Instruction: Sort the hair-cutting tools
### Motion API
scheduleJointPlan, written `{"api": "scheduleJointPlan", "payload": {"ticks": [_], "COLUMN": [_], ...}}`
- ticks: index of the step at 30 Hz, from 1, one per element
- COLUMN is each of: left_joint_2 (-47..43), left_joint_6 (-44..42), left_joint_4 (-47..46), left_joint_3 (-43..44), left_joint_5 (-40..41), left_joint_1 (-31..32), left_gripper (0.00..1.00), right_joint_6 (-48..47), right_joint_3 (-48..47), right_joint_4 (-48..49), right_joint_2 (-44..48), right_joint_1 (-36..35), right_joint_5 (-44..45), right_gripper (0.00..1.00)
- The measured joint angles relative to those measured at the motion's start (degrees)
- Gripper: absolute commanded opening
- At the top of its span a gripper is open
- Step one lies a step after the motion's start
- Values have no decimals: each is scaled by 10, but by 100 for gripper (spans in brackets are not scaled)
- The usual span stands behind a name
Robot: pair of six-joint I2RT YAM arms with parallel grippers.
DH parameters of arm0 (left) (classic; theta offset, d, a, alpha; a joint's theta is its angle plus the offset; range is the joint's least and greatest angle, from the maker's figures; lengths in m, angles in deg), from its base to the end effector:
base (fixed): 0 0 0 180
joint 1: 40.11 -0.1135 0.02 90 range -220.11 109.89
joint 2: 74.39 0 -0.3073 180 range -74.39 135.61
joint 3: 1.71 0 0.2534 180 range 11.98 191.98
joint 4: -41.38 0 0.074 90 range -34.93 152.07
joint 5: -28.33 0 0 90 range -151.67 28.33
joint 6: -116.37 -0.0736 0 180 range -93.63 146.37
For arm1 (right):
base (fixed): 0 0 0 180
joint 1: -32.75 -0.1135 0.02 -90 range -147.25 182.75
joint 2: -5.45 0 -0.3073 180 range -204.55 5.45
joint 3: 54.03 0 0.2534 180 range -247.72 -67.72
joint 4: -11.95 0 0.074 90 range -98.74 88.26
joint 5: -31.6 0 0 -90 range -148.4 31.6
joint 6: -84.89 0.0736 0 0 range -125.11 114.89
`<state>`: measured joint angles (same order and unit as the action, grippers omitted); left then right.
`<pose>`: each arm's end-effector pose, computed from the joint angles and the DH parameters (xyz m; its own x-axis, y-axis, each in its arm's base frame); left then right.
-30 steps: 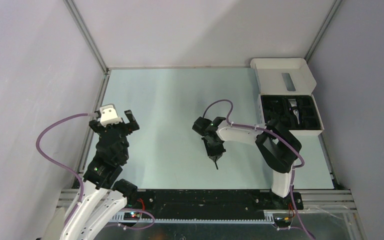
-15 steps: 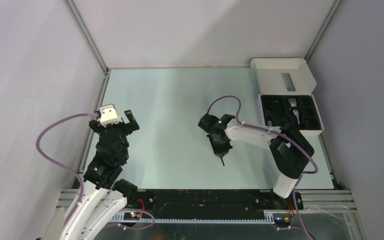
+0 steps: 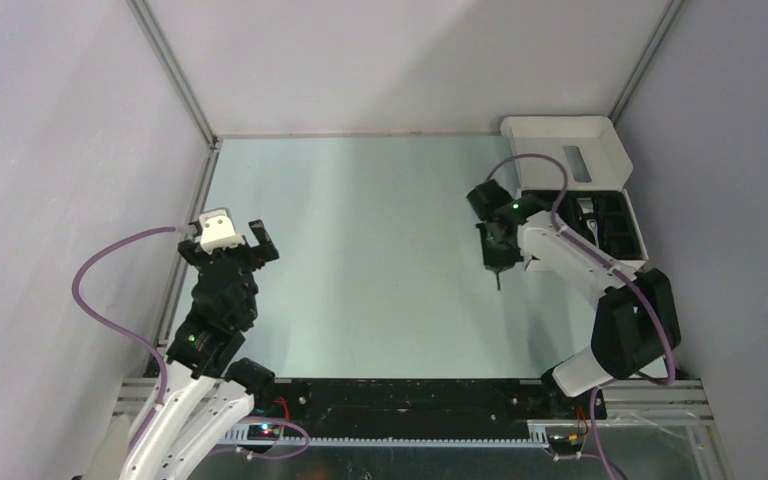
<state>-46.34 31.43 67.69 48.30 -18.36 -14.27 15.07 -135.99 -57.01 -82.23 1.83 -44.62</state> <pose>0.1219 -0.0029 0.3431 -0.0417 -0.0511 -0.9978 -0.3033 0.9522 -0.0361 0.2648 0.1382 0.2550 -0.9301 -0.1666 -0.3272 -0.1323 0.9834 -0.1245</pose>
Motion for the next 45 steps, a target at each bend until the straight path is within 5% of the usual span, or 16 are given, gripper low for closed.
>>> {"api": "scheduleJointPlan", "payload": {"ticks": [18, 45], "left_joint_2": [-8, -16], "left_joint_6": [0, 0], "left_joint_4": [0, 0], "left_joint_3": [0, 0], "left_joint_5": [0, 0], "left_joint_1": [0, 0], "left_gripper": [98, 98], "right_joint_6": [-121, -237], "right_joint_3": [-18, -21], "right_joint_4": [61, 203], "right_joint_2": [27, -110], "right_joint_1": [279, 337], "right_joint_5": [30, -41], "right_gripper": [0, 0]}}
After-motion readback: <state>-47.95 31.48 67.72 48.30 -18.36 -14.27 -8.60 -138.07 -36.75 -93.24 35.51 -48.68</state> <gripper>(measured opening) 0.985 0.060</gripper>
